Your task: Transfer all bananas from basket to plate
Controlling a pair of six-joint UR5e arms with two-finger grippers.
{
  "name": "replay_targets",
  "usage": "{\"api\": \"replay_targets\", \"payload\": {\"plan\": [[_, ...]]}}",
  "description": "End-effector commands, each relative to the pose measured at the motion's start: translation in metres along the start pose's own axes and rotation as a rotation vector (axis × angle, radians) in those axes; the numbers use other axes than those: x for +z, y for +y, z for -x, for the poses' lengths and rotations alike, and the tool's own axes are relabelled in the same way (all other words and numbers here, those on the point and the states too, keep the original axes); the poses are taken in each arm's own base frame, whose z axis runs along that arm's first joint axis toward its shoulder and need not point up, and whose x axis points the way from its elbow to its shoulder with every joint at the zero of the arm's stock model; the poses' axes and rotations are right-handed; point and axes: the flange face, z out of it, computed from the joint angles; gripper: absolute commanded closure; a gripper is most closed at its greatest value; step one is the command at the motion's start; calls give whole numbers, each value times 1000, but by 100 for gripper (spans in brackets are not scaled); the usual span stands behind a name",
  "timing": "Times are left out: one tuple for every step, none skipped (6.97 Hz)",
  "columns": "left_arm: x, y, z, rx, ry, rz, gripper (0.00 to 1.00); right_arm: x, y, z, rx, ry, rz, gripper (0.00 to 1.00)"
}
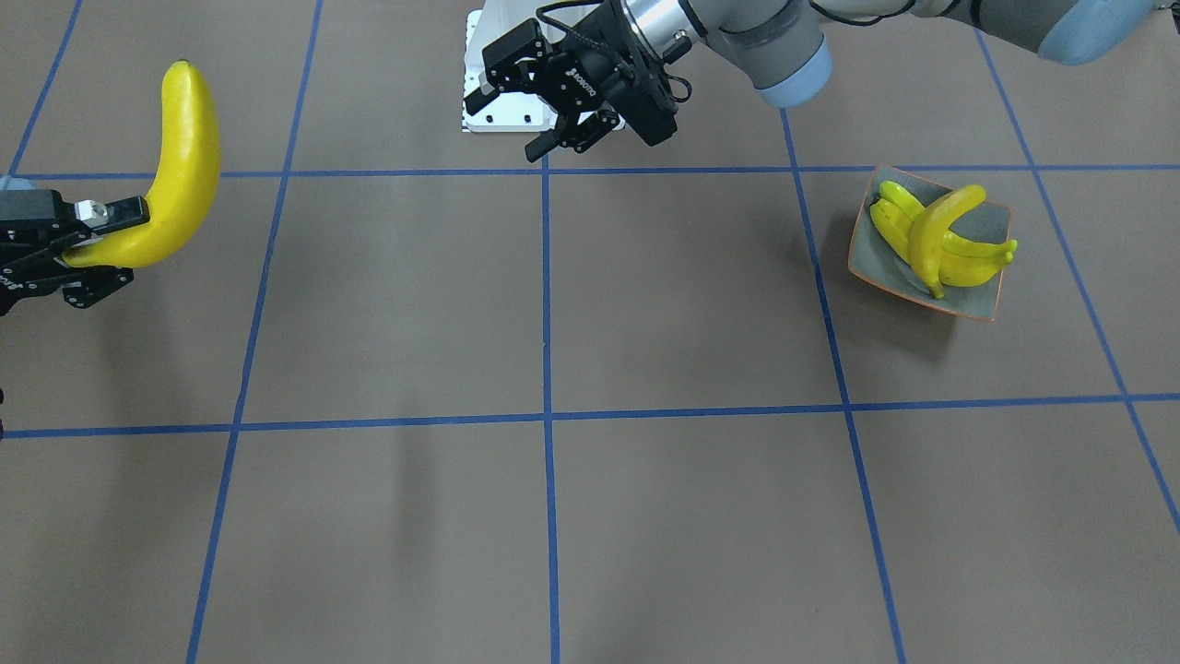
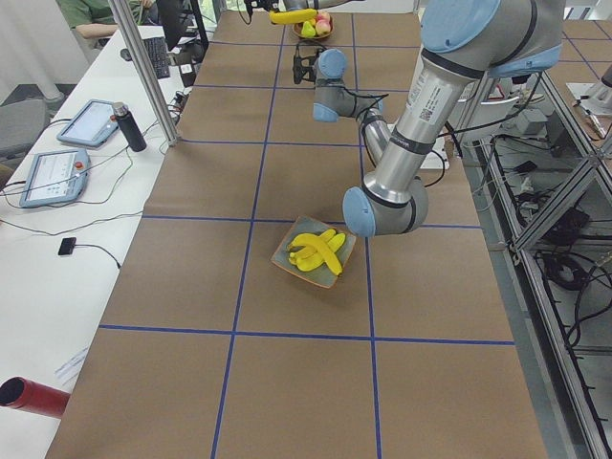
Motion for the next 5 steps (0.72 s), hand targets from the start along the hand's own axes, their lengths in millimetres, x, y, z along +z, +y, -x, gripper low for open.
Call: {"api": "replay_targets", "payload": {"plan": [[9,6,-29,-69,69,19,0,24,-12,0,23,-38,10,100],[20,5,-51,-122,94,24,0,28,-12,-4,30,-40,16,100],[24,5,-64,-140,111,26,0,36,-12,-8,36,-44,26,100],[24,6,-66,-140,115,27,0,50,-19,-7,43,-47,37,100],[23,6,-67,-141,122,28,0,65,-26,-6,53,-49,48,100]]}}
